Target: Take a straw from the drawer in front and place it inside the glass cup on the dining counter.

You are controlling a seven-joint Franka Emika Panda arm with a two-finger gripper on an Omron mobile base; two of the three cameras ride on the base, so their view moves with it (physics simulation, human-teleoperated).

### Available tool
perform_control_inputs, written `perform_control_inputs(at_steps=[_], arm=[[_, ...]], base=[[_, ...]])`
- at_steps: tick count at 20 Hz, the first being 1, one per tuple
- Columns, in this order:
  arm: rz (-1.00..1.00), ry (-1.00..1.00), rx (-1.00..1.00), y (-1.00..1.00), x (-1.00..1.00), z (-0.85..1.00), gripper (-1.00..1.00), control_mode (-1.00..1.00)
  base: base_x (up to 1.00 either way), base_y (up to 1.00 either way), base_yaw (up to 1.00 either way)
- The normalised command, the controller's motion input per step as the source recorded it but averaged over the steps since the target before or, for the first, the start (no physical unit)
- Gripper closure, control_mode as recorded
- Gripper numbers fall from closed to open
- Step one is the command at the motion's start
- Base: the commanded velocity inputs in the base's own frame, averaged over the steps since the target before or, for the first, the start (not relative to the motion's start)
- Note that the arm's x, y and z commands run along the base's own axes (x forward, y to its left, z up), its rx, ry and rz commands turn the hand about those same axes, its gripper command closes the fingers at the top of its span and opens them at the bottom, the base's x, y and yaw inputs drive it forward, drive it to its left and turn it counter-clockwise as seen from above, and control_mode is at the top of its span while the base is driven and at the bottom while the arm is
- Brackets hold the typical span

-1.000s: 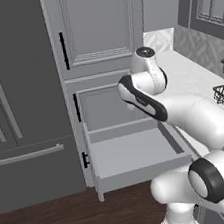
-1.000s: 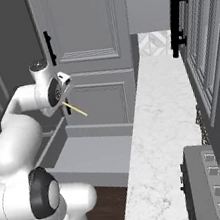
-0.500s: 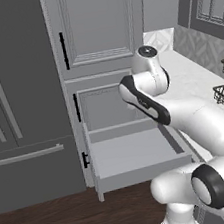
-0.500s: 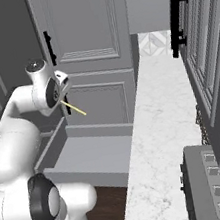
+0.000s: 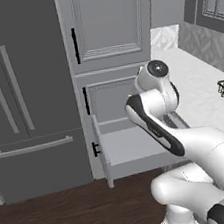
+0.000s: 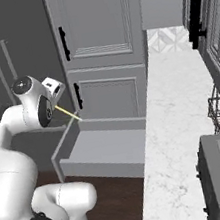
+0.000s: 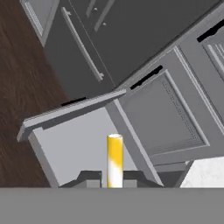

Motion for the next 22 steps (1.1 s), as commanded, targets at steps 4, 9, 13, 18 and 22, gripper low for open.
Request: perform_control_inputs(at_steps=[4,9,13,18,22], arm=[[0.00,0.00,0.00,0.00,0.00,0.00,1.00,1.00],[0.00,0.00,0.00,0.00,0.00,0.00,1.00,1.00],[0.00,0.00,0.00,0.00,0.00,0.00,1.00,1.00],[0.00,0.00,0.00,0.00,0.00,0.00,1.00,1.00],[0.00,0.00,0.00,0.00,0.00,0.00,1.00,1.00]], base=[[-0.35,0.99,0.21],[-0.11,1.00,0.36],[-0.25,1.00,0.44],[-0.40,1.00,0.47],[-0.49,1.00,0.47]])
